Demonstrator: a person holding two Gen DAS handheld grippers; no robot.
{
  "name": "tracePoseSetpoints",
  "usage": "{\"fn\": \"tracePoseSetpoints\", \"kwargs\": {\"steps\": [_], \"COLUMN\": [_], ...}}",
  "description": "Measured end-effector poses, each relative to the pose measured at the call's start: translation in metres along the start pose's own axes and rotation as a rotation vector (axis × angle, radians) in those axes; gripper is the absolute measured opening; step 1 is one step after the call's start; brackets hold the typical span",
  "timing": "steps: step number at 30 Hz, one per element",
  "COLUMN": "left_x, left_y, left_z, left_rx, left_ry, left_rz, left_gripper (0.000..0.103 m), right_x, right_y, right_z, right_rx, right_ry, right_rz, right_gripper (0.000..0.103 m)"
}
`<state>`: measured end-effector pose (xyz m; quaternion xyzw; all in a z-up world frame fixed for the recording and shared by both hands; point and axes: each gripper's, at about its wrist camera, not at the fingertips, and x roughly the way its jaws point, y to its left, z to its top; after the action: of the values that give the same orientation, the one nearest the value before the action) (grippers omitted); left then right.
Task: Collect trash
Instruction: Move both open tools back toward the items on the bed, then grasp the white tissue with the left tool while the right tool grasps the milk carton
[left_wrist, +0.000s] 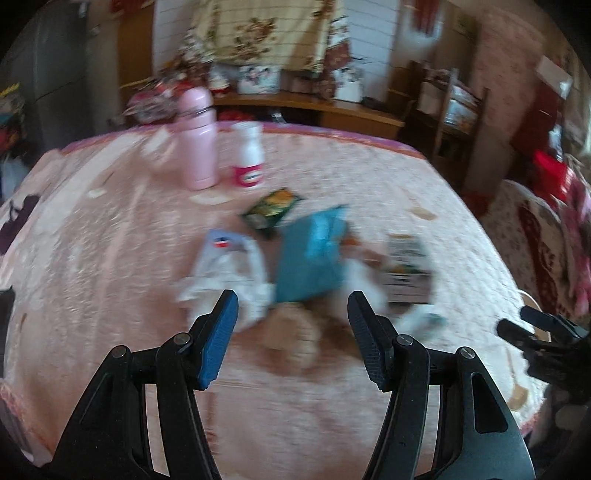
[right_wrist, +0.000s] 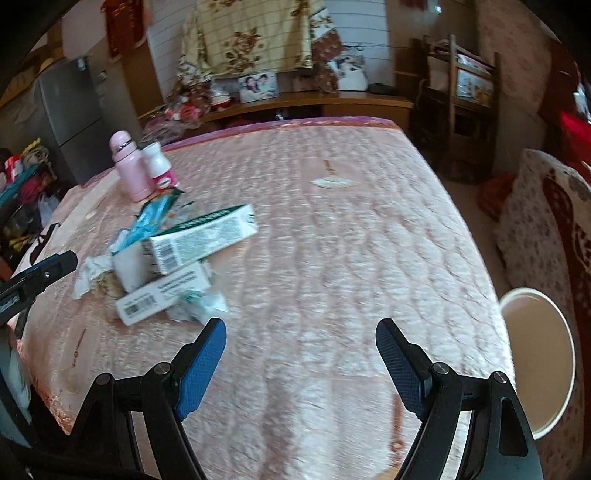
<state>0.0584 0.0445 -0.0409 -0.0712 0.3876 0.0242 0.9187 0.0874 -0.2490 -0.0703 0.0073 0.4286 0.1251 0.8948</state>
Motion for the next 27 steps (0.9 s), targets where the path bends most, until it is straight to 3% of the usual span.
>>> {"fn": "tracePoseSetpoints", "kwargs": {"steps": [6, 12, 21, 24, 27], "left_x": [0.024, 0.042, 0.058, 0.061, 0.069], "left_y": [0.04, 0.055, 0.063, 0.058, 0.051], "left_z": [0.009, 0.02, 0.027, 0.025, 0.022], "left_rx": [-0.06, -0.091, -0.109, -0.087, -0.054], "left_ry": [0.049, 0.062, 0.087, 0.101, 0.116], "left_rz": [0.029, 0.037, 0.028, 0.006, 0.008], "left_gripper": [0.06, 0.06, 0.06, 0.06, 0.06], "right_x": [0.018, 0.032, 0.092, 0.105, 0.094], "right_y": [0.019, 0.047, 0.107, 0.093, 0.057], "right_z": [0.024, 0.062, 0.093, 0.089, 0.078], "right_rx": [0.009, -0.025, -0.161, -0.147, -0.127], "right_ry": [0.02, 0.017, 0.137, 0.194, 0.181], "right_rz": [0.059, 0.08, 0.09, 0.085, 0.013], "right_gripper": [0.081, 0.081, 0.081, 0.081, 0.081]}}
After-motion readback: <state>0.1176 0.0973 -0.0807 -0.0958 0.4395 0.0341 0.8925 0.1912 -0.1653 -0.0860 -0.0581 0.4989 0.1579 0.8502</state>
